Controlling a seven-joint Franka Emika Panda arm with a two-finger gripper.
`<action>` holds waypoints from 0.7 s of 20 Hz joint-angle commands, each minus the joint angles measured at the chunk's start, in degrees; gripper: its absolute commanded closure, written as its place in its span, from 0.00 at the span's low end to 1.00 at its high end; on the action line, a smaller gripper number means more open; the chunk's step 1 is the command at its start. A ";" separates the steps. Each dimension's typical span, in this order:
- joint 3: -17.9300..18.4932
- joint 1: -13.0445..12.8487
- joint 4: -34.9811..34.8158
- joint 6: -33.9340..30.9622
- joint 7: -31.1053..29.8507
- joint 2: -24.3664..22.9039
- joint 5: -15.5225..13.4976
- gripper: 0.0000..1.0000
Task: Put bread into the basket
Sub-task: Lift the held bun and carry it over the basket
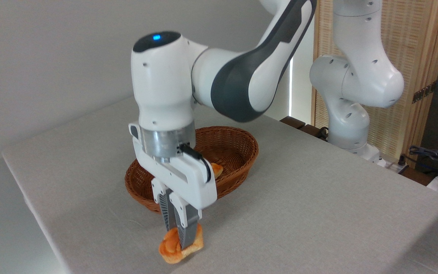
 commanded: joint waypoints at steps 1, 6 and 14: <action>0.49 -0.13 3.31 -7.36 0.86 -3.55 0.59 0.77; -0.65 -0.65 4.10 -22.90 0.68 -13.03 0.06 0.70; -11.18 -2.15 -0.63 -39.10 0.07 -19.55 -0.56 0.67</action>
